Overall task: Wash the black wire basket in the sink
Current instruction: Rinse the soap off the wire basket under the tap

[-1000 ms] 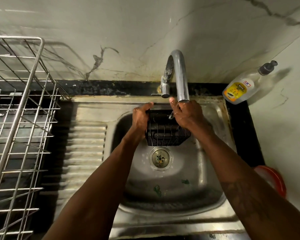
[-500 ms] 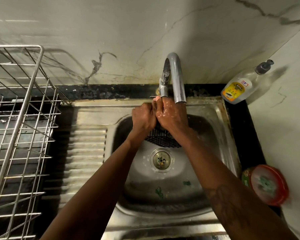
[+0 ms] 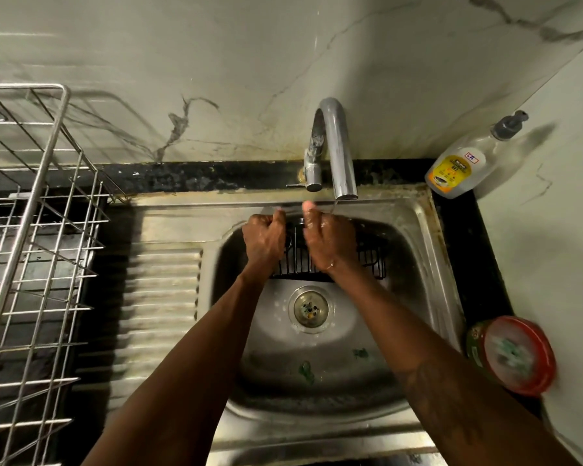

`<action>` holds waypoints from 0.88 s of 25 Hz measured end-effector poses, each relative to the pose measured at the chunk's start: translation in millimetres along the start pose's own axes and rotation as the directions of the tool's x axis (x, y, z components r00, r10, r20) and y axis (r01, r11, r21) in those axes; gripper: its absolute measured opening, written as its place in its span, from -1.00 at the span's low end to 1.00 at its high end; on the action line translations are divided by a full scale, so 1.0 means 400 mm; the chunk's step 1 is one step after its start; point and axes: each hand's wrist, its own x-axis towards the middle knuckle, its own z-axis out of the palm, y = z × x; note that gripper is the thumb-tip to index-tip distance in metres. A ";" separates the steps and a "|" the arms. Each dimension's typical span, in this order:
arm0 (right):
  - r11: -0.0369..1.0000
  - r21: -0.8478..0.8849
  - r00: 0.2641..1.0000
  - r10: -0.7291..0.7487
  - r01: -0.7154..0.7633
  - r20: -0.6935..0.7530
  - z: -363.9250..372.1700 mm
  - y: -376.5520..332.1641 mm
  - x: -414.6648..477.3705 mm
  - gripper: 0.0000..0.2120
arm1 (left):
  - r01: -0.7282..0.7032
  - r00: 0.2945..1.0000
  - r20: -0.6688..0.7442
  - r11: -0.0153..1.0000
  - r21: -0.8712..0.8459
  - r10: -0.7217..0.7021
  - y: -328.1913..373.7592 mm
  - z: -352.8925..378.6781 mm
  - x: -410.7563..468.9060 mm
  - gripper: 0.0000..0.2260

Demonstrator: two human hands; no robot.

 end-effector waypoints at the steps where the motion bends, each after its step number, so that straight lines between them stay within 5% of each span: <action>1: 0.993 -0.032 0.994 -0.111 0.112 0.024 0.016 -0.018 -0.009 -0.46 | -0.014 1.000 -0.006 1.000 0.007 0.014 -0.006 -0.005 -0.002 -0.71; 3: 0.992 -0.052 0.989 -0.108 0.113 0.097 0.019 -0.005 -0.015 -0.44 | -0.016 1.000 -0.020 1.000 0.010 0.016 -0.027 -0.023 -0.006 -0.73; 6: 0.925 -0.256 0.939 0.320 -0.281 0.129 -0.017 0.137 0.002 -0.28 | 0.005 0.999 -0.046 1.000 -0.012 -0.006 -0.053 -0.071 0.000 -0.76; 8: 0.875 -0.318 0.903 0.416 -0.365 0.109 -0.034 0.198 0.005 -0.28 | 0.011 0.998 -0.059 1.000 -0.016 -0.012 -0.054 -0.084 -0.007 -0.77; 11: 0.946 -0.192 0.962 0.273 -0.262 0.029 -0.003 0.155 0.015 -0.31 | 0.128 0.983 -0.116 0.983 -0.130 -0.143 -0.048 -0.065 -0.005 -0.78; 15: 0.992 -0.100 0.988 -0.066 0.080 0.140 0.055 0.001 0.010 -0.53 | 0.214 0.968 -0.112 0.972 -0.093 -0.224 -0.036 -0.065 0.016 -0.76; 18: 0.987 -0.015 0.980 0.161 -0.161 0.116 0.033 0.010 0.054 -0.57 | 0.256 0.960 -0.152 0.955 0.149 -0.233 -0.007 -0.067 0.002 -0.57; 20: 0.948 -0.131 0.951 0.272 -0.292 -0.148 0.005 0.044 0.052 -0.57 | 0.332 0.936 -0.152 0.940 0.081 -0.317 0.027 -0.063 -0.033 -0.41; 22: 0.847 -0.146 0.848 0.469 -0.511 -0.245 -0.006 0.072 0.024 -0.53 | 0.374 0.928 0.034 0.924 -0.079 -0.372 0.040 -0.054 -0.067 -0.32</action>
